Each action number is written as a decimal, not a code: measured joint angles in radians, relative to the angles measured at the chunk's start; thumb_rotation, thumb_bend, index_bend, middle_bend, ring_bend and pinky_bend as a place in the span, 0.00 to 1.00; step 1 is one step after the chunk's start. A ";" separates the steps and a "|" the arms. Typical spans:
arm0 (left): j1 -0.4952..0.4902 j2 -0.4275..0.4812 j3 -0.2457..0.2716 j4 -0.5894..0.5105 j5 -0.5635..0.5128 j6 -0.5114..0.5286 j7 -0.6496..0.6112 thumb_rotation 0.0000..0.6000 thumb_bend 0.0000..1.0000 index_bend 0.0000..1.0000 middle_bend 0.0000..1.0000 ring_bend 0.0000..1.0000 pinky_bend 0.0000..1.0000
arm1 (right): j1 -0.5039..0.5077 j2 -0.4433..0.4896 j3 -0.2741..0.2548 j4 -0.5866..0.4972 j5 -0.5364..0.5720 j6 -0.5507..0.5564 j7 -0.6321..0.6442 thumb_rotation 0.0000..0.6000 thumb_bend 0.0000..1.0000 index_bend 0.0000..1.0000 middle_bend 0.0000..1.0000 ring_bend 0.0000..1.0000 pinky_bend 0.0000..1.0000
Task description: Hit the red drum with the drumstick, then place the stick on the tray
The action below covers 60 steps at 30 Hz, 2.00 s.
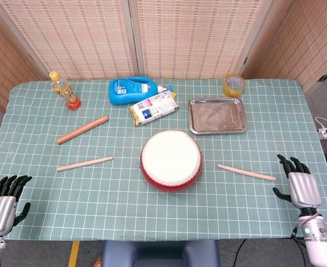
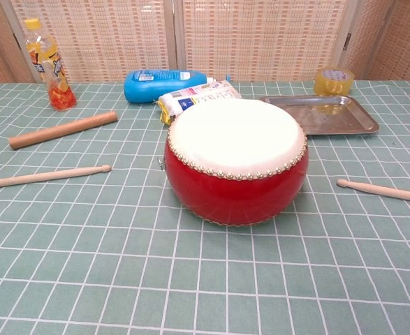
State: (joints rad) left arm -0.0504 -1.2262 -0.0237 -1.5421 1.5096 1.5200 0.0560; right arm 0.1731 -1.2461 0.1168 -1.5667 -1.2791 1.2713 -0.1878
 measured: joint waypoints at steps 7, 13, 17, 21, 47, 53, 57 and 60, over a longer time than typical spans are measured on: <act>0.003 -0.002 0.002 0.011 -0.011 -0.008 -0.011 1.00 0.34 0.17 0.14 0.08 0.06 | 0.071 -0.127 0.019 0.186 0.080 -0.136 0.000 1.00 0.24 0.33 0.20 0.09 0.19; 0.002 -0.001 0.001 0.013 -0.014 -0.012 -0.015 1.00 0.34 0.17 0.14 0.08 0.06 | 0.123 -0.215 0.029 0.326 0.118 -0.218 0.013 1.00 0.27 0.36 0.20 0.09 0.18; 0.001 -0.002 0.001 0.013 -0.015 -0.016 -0.014 1.00 0.34 0.17 0.14 0.08 0.06 | 0.154 -0.254 0.039 0.385 0.135 -0.258 0.025 1.00 0.31 0.39 0.20 0.09 0.17; 0.002 -0.002 0.000 0.014 -0.019 -0.017 -0.016 1.00 0.35 0.17 0.14 0.08 0.06 | 0.176 -0.277 0.046 0.403 0.134 -0.281 0.053 1.00 0.32 0.41 0.20 0.09 0.17; 0.013 -0.005 0.007 0.049 -0.024 -0.021 -0.072 1.00 0.34 0.17 0.14 0.08 0.06 | 0.225 -0.327 0.033 0.416 0.127 -0.313 0.048 1.00 0.50 0.57 0.20 0.12 0.17; 0.013 -0.003 0.007 0.050 -0.019 -0.021 -0.074 1.00 0.34 0.17 0.14 0.08 0.06 | 0.214 -0.307 0.042 0.374 0.103 -0.293 0.151 1.00 0.52 0.57 0.21 0.16 0.17; 0.013 -0.001 0.009 0.045 -0.017 -0.020 -0.069 1.00 0.34 0.17 0.14 0.08 0.06 | 0.207 -0.275 0.052 0.330 0.062 -0.285 0.308 1.00 0.52 0.57 0.23 0.19 0.17; 0.014 0.001 0.010 0.039 -0.015 -0.018 -0.065 1.00 0.35 0.17 0.14 0.08 0.06 | 0.203 -0.255 0.059 0.306 0.024 -0.276 0.449 1.00 0.52 0.57 0.27 0.22 0.19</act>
State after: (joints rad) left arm -0.0362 -1.2248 -0.0140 -1.5035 1.4947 1.5016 -0.0091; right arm 0.3757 -1.5014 0.1761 -1.2610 -1.2550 0.9957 0.2609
